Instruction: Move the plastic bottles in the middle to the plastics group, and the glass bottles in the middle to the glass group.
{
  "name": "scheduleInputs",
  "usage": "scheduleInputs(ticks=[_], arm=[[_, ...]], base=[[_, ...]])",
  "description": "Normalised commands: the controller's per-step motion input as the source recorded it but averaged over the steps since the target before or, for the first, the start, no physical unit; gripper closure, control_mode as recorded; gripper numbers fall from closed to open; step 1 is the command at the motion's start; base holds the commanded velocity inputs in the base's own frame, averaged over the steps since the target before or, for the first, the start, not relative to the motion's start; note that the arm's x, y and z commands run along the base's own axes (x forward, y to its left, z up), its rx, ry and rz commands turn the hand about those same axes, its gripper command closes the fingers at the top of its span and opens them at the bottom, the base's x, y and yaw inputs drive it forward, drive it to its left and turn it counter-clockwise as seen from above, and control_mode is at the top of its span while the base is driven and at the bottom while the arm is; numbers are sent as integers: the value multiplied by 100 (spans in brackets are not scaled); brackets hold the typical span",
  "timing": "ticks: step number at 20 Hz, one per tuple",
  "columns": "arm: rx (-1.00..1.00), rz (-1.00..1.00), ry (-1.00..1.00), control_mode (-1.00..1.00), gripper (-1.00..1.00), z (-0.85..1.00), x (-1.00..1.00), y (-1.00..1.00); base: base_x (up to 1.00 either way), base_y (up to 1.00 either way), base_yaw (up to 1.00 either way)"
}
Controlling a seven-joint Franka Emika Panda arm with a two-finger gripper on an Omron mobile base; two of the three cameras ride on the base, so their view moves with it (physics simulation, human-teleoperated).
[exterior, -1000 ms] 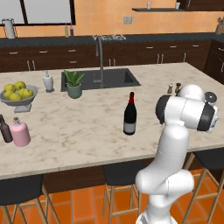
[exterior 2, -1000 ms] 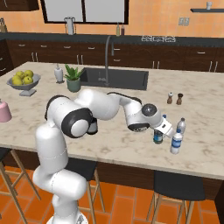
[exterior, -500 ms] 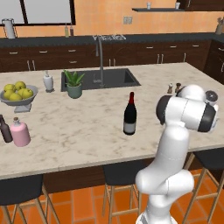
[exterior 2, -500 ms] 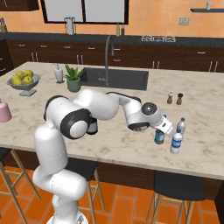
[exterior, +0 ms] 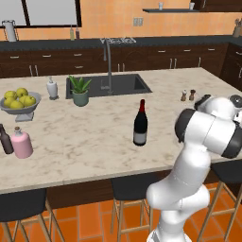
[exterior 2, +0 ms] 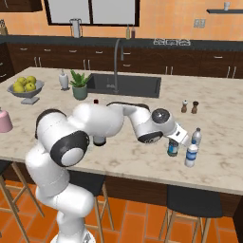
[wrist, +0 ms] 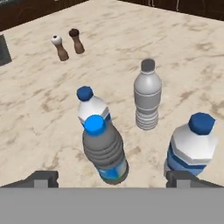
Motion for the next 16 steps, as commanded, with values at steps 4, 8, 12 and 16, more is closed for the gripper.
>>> scheduleInputs(ticks=[4, 8, 12, 16], arm=[[-9, 9, 4, -100, -100, 77, -46, 69], [-14, 14, 18, -100, -100, 66, -23, 100], [-11, 16, 26, -100, -100, 72, -24, 100], [-5, 11, 26, -100, -100, 90, -34, 100]], base=[[0, 0, 0], [0, 0, 0], [0, 0, 0], [0, 0, 0]])
